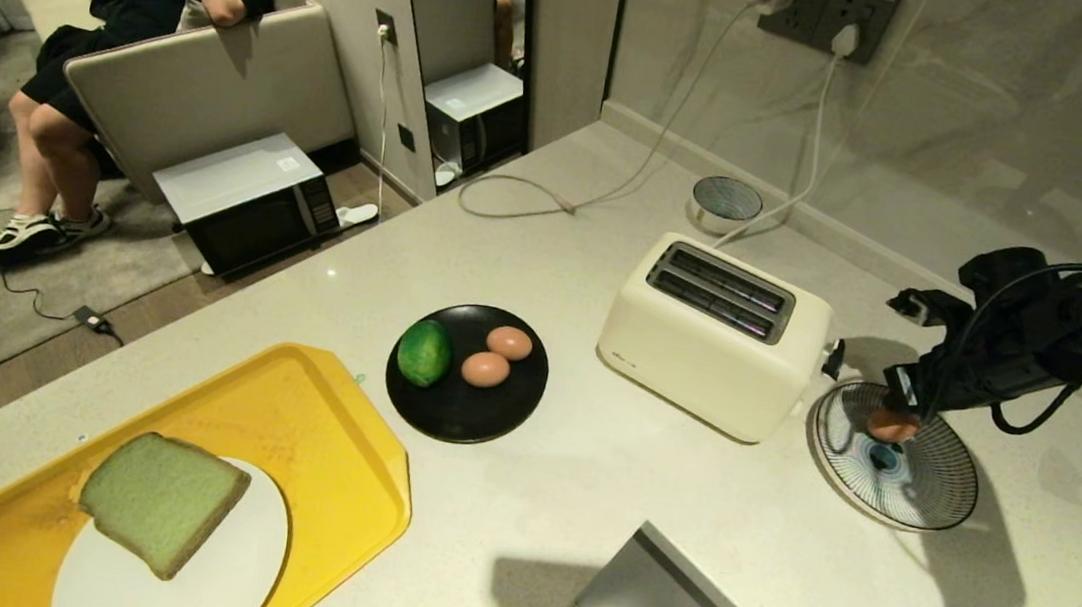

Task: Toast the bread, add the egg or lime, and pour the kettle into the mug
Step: Pick up the egg

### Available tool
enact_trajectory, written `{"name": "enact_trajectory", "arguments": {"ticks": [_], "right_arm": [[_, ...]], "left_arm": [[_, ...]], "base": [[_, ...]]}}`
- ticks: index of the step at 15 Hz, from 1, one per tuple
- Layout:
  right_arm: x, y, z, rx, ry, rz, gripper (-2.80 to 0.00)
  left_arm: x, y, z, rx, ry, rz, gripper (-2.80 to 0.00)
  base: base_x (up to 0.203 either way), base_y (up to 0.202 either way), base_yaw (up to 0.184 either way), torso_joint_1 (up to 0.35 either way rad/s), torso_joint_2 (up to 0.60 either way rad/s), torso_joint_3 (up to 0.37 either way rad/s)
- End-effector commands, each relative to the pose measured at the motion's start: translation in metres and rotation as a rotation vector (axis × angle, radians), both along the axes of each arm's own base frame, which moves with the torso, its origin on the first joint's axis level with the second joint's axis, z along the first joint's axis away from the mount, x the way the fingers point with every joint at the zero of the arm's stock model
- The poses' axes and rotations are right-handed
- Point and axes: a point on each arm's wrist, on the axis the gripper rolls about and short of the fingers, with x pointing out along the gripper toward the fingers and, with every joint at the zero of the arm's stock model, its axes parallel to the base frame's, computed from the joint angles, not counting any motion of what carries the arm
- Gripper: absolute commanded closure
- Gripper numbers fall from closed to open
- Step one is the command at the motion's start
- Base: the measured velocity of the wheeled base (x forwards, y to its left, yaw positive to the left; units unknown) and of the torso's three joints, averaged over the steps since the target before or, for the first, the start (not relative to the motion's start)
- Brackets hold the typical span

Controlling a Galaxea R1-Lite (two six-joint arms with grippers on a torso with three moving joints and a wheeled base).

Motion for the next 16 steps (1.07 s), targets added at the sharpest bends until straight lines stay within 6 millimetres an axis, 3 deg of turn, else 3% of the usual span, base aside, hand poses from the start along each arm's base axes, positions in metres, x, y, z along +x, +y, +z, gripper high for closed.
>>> {"name": "enact_trajectory", "arguments": {"ticks": [1, 16], "right_arm": [[-0.002, 0.0, 0.001, -0.001, 0.005, 0.0, 0.0], [-0.017, -0.011, -0.007, 0.004, 0.057, -0.03, 0.0]], "left_arm": [[0.0, 0.0, 0.0, 0.0, -0.001, 0.001, 0.0], [0.0, 0.0, 0.0, 0.0, -0.001, 0.001, 0.0]], "base": [[0.0, 0.0, 0.0, 0.0, 0.0, 0.0], [0.0, 0.0, 0.0, 0.0, 0.0, 0.0]]}}
